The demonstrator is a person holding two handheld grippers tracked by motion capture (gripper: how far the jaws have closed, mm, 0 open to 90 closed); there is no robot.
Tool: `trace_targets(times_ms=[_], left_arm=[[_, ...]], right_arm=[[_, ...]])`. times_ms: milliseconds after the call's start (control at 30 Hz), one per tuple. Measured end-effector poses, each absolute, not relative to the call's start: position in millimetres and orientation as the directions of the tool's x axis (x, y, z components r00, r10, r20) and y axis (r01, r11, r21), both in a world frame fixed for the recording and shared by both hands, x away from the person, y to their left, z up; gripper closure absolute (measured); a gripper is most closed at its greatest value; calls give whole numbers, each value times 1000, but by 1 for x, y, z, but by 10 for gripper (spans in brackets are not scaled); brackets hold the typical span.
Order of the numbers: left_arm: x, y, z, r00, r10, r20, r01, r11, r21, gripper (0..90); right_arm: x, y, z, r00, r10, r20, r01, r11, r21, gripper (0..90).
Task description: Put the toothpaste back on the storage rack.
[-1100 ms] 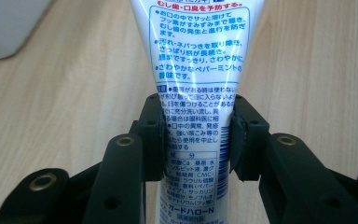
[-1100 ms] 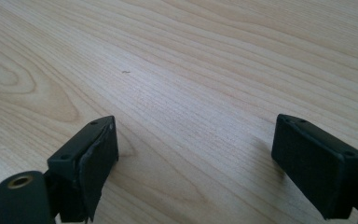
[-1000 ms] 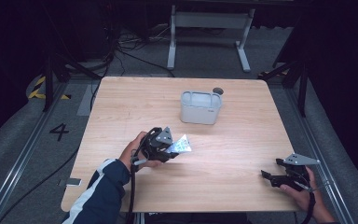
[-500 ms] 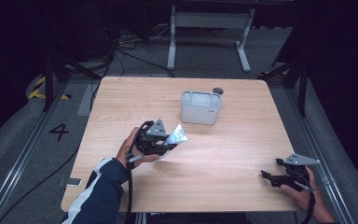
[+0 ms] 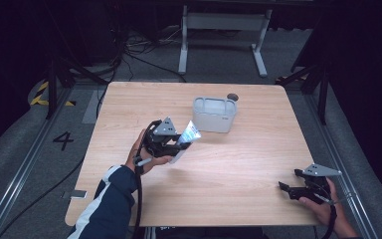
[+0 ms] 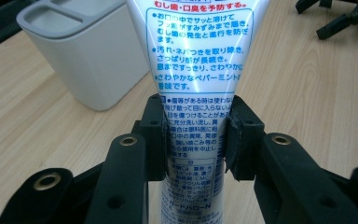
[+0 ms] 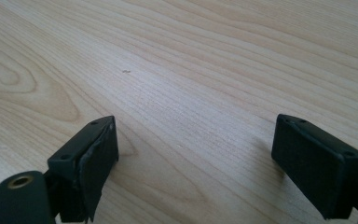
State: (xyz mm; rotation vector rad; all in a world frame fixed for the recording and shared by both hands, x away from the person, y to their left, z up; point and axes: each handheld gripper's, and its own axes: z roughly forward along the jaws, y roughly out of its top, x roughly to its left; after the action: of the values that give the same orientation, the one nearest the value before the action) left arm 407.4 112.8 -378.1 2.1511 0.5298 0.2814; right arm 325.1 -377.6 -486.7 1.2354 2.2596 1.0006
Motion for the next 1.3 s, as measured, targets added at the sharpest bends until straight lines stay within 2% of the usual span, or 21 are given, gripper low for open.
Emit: trace_targets(times_ms=[400,1300], left_arm=[[420,105,-353,878,479,-14,252,-437,864,662],[464,53,-303,885,466,12,183,-371,911,667]], right_arm=[[325,-378,-487,-548,836,10,569,365,737,149],[325,-378,-487,-548,837,9,569,365,737,149]])
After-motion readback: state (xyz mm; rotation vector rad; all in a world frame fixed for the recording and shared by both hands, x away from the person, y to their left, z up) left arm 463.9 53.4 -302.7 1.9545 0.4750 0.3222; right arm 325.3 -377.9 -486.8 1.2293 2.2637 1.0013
